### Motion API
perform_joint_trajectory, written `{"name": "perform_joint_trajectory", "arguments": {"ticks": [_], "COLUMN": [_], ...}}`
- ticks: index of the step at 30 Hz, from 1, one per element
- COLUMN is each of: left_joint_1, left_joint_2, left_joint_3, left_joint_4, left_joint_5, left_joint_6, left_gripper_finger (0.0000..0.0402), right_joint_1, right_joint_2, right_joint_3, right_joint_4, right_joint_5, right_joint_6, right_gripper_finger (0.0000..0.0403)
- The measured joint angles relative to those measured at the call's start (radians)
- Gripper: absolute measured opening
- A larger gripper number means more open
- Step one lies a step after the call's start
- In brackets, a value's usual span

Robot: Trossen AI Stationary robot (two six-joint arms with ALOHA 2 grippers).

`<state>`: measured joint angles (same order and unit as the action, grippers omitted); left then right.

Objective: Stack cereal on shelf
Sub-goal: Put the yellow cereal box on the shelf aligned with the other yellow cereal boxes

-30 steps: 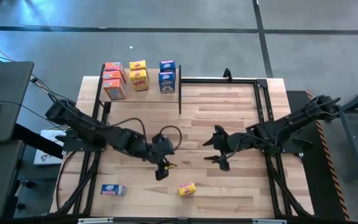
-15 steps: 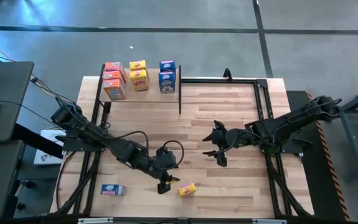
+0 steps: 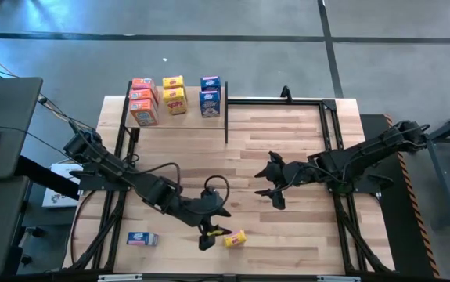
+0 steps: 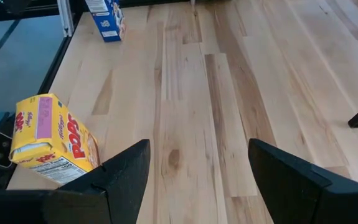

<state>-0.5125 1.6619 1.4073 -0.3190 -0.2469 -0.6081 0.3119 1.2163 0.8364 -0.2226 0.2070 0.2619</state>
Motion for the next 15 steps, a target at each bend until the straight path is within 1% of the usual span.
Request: {"name": "perform_joint_trajectory", "arguments": {"ticks": [7,12,15], "left_joint_1": [0.000,0.000,0.000], "left_joint_2": [0.000,0.000,0.001], "left_joint_3": [0.002,0.002,0.029], "left_joint_4": [-0.004,0.033,0.012], "left_joint_5": [-0.002,0.001,0.003], "left_joint_6": [-0.035,-0.043,-0.043], "left_gripper_finger": [0.0253,0.0253,0.0253], "right_joint_1": [0.000,0.000,0.000], "right_joint_2": [0.000,0.000,0.000], "right_joint_3": [0.000,0.000,0.000], "right_joint_4": [-0.006,-0.006,-0.006], "right_joint_5": [0.000,0.000,0.000], "right_joint_6": [0.000,0.000,0.000], "right_gripper_finger": [0.0264,0.0264,0.0264]}}
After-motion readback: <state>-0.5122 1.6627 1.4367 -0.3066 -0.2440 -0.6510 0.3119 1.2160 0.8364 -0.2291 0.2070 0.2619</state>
